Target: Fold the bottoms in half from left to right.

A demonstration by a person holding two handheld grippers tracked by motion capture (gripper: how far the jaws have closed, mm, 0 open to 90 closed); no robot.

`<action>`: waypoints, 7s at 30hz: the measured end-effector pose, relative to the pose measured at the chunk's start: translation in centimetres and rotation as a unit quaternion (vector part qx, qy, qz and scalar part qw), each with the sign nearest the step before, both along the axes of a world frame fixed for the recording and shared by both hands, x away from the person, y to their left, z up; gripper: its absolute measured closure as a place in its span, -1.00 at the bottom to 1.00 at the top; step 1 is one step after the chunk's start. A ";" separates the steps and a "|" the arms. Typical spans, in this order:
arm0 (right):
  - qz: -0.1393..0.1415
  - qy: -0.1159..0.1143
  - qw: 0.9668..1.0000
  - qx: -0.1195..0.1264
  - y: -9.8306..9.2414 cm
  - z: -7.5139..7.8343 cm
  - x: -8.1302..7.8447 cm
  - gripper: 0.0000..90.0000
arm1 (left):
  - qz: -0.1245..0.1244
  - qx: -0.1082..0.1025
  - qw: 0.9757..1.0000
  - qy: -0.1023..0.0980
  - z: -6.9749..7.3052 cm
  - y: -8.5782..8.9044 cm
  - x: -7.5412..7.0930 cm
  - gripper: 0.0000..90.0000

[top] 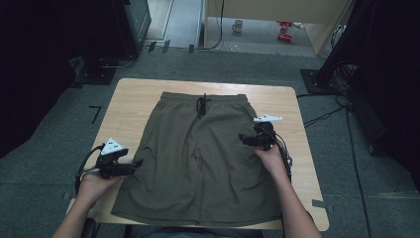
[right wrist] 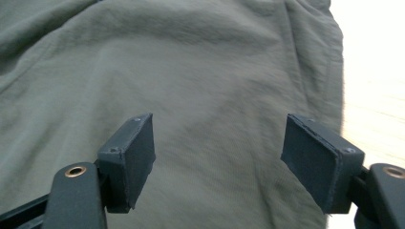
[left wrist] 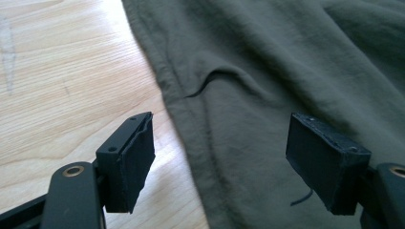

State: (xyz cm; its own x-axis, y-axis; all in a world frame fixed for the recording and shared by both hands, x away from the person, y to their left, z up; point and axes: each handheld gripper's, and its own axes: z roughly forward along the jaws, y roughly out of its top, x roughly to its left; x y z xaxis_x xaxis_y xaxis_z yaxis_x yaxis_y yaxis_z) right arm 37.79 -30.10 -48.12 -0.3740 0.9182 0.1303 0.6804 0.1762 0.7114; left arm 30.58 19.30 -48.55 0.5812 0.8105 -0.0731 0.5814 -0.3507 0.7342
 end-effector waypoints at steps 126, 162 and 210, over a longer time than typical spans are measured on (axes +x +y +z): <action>0.126 -0.007 0.991 -0.032 32.4 -3.1 13.6 -0.43 | -0.040 0.015 0.999 0.021 -2.1 0.3 -4.7 0.45; 0.127 -0.015 0.992 0.022 26.0 3.0 12.9 0.96 | -0.083 -0.078 0.994 0.001 5.5 -4.7 -4.4 0.95; -0.025 0.023 0.999 0.000 -1.1 2.5 9.4 0.96 | -0.280 -0.050 0.956 0.065 2.3 -29.9 -0.7 0.93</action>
